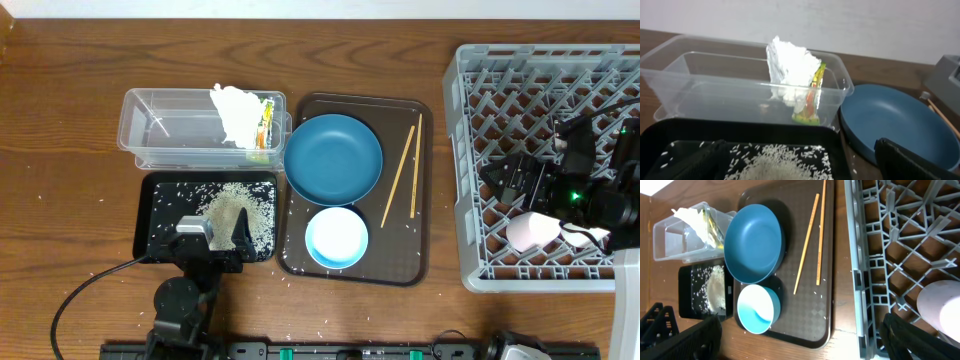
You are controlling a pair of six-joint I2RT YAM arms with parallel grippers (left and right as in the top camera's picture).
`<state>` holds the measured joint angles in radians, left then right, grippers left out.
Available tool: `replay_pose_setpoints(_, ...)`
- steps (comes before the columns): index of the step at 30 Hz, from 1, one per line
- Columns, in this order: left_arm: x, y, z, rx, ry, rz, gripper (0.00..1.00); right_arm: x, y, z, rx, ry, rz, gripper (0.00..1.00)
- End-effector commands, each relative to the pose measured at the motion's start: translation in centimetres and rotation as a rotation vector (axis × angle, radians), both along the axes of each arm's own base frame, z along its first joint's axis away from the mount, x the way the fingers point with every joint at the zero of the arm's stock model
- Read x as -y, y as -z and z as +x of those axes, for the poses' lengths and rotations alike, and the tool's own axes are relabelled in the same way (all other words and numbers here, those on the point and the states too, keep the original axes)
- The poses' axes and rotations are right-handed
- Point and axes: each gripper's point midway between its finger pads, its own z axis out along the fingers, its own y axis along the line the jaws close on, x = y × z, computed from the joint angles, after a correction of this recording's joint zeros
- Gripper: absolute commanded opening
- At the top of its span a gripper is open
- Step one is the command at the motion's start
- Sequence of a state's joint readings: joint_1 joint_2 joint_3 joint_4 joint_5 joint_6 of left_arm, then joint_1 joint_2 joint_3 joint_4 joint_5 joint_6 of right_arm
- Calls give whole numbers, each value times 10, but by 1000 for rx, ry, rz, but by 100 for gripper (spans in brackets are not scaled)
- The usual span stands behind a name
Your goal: Sort waste into correct bins and load items into the dishwasher rack
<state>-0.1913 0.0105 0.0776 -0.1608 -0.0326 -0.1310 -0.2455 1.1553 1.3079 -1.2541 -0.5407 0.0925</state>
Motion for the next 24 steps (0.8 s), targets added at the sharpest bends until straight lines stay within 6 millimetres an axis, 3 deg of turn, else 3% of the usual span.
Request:
replay_pose_setpoints(1,-1,13,1,-18,-7,-1,95,-5,-5,-1,27,-31,-7,99)
replay_pose_setpoints(18,-1,13,1,-20,-7,0,95,-5,-5,-1,26,-29,-3,99)
replay_pose_setpoints(21,-1,13,1,-20,-7,0,95,-10,-14,6,21,47,94,99)
replay_pose_setpoints(24,-1,13,1,-20,-7,0,95,-36,-28,18,94,-62,173,99)
